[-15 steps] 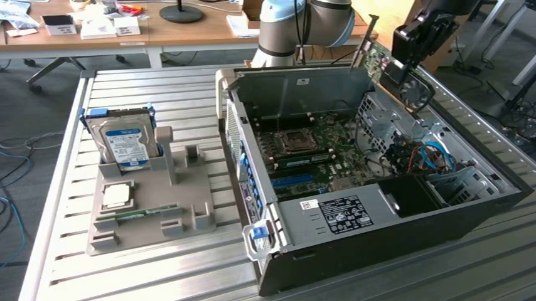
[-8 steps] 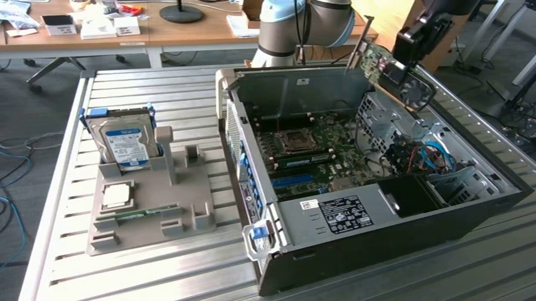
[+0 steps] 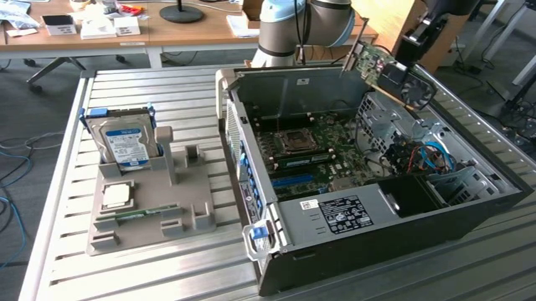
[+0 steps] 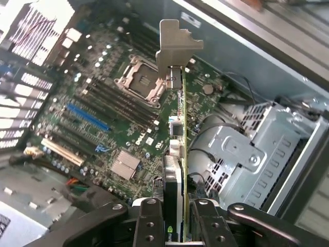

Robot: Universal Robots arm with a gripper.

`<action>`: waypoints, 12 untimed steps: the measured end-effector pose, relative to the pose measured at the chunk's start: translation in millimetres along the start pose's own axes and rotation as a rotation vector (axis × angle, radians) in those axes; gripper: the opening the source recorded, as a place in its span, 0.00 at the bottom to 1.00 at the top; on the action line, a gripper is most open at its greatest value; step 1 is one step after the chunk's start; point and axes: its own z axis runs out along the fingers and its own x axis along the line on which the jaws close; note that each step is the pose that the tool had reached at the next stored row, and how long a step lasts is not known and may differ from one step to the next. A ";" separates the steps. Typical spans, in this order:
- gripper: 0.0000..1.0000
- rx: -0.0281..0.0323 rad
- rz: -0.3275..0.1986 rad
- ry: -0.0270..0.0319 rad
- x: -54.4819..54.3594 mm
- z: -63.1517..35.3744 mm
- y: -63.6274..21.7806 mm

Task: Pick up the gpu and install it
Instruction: 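Insert the gpu into the slot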

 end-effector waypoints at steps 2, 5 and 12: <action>0.27 -0.0009 -0.036 0.0027 0.0 0.1 0.0; 0.27 -0.0021 -0.091 0.0070 0.0 0.1 0.0; 0.27 -0.0049 -0.218 0.0169 0.0 0.2 0.0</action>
